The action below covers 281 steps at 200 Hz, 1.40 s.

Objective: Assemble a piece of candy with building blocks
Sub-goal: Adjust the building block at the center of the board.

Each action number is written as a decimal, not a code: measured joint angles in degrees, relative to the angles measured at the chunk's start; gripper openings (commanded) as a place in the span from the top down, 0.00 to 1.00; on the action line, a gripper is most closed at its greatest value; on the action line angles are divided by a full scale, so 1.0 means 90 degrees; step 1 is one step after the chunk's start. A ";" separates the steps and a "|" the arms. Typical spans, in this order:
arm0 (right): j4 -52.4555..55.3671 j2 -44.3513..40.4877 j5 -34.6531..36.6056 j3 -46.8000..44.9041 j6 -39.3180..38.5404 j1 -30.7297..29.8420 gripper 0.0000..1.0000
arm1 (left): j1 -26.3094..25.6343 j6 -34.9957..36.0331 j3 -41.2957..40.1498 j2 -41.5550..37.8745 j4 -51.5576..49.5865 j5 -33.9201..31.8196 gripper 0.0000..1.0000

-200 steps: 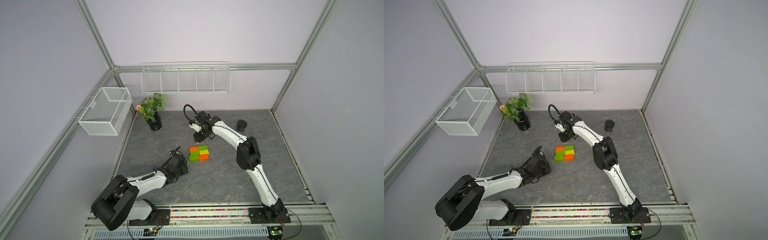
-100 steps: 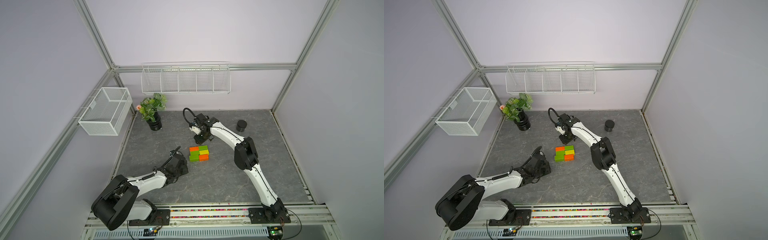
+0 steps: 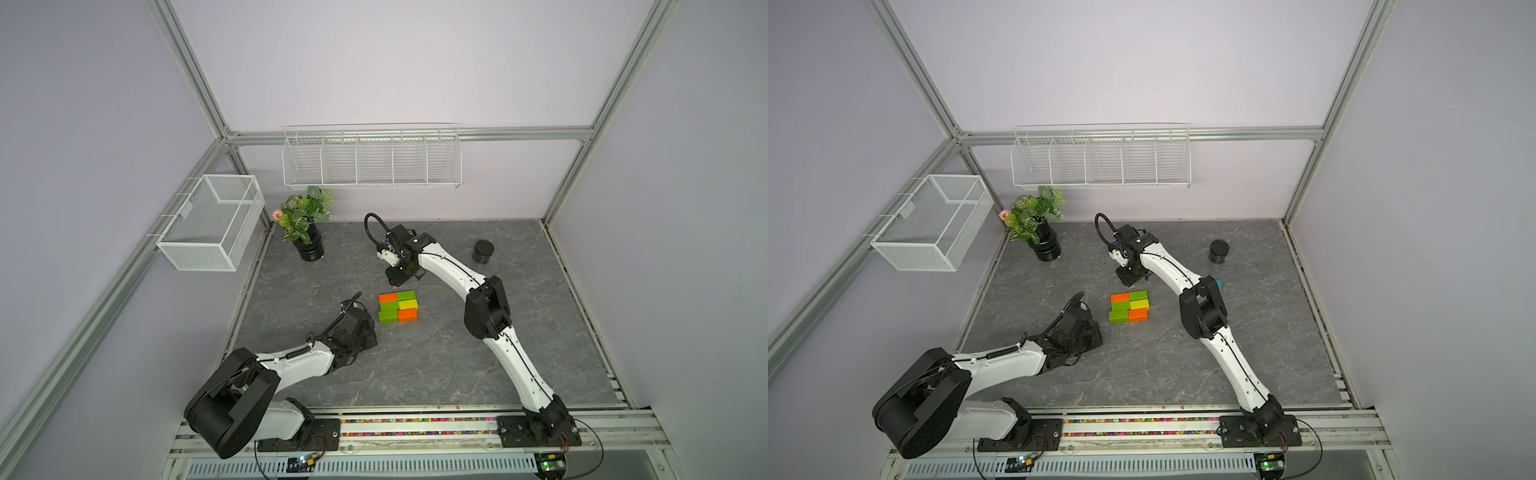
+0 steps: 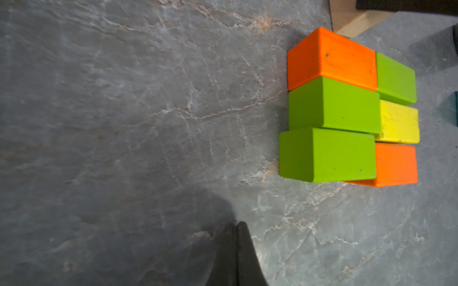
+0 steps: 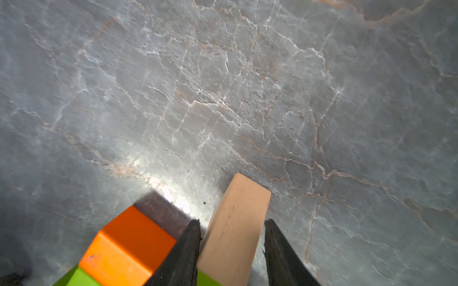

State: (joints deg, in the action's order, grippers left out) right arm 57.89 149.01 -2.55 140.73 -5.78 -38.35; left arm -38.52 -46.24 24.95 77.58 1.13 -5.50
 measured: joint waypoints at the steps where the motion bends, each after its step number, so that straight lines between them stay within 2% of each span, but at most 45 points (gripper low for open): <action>1: 0.0005 0.0005 0.0002 0.0002 0.0000 0.0000 0.55 | -0.0002 0.0000 0.0000 0.0000 0.0002 0.0000 1.00; 65: 0.0260 0.0061 0.0231 0.0051 0.0068 0.0000 0.60 | 0.0000 0.0000 0.0005 0.0092 0.0160 0.0041 1.00; 105: 0.0255 0.0061 0.0308 0.0068 0.0163 0.0000 0.81 | 0.0000 0.0000 0.0068 0.0199 0.0231 0.0070 1.00; 148: 0.0223 0.0061 0.0070 0.0063 0.0233 0.0034 0.86 | 0.0000 0.0000 0.0080 0.0216 0.0245 0.0087 1.00; 169: -0.0075 0.0002 -0.0425 -0.0138 0.0418 0.0136 0.86 | 0.0000 0.0000 0.0080 0.0216 0.0245 0.0087 1.00; 239: -0.1615 -0.0279 -0.2817 -0.1345 0.1649 0.0981 0.83 | 0.0000 0.0002 0.0080 0.0216 0.0243 0.0087 1.00; 281: -0.1746 -0.0279 -0.2997 -0.1430 0.1851 0.1115 0.59 | 0.0000 0.0000 0.0087 0.0216 0.0231 0.0087 1.00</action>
State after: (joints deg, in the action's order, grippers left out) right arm 42.17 146.50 -29.52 127.85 10.87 -28.32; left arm -38.52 -46.24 25.74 79.53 3.20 -4.71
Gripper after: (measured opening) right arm 0.369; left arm 0.046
